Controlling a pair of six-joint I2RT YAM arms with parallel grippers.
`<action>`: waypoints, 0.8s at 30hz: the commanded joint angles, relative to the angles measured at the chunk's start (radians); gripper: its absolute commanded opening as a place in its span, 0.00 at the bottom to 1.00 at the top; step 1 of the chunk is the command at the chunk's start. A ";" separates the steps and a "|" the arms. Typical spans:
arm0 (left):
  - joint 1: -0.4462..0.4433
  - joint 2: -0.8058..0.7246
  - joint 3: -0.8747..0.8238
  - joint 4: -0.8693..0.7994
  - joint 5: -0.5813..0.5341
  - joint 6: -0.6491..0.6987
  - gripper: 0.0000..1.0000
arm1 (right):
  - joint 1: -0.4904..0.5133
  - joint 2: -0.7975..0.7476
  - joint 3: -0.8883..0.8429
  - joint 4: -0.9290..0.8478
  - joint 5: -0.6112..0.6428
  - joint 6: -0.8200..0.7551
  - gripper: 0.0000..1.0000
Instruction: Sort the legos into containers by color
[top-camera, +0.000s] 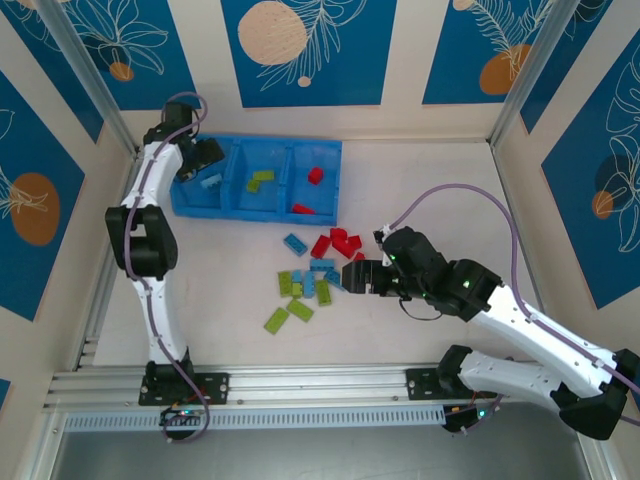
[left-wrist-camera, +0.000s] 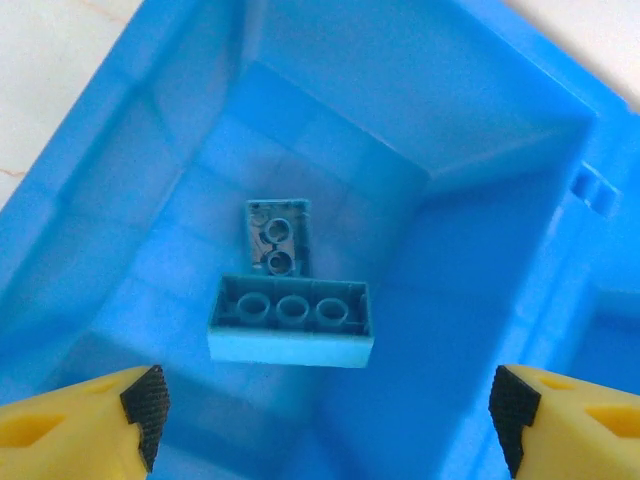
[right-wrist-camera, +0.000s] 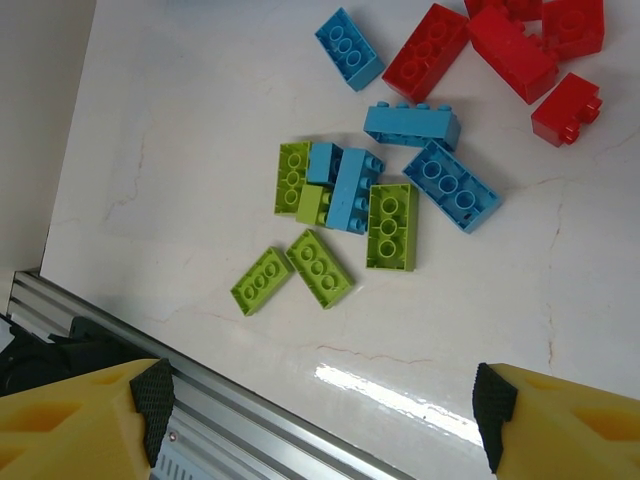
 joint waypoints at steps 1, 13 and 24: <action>-0.010 -0.194 -0.093 0.028 0.071 -0.010 0.85 | -0.007 -0.012 -0.011 0.001 0.033 -0.003 0.81; -0.307 -0.948 -0.630 0.137 0.162 0.194 0.80 | -0.102 0.380 0.183 -0.009 0.069 0.147 0.81; -0.488 -1.276 -0.923 0.013 0.295 0.547 0.90 | -0.173 0.934 0.508 -0.035 0.015 0.208 0.82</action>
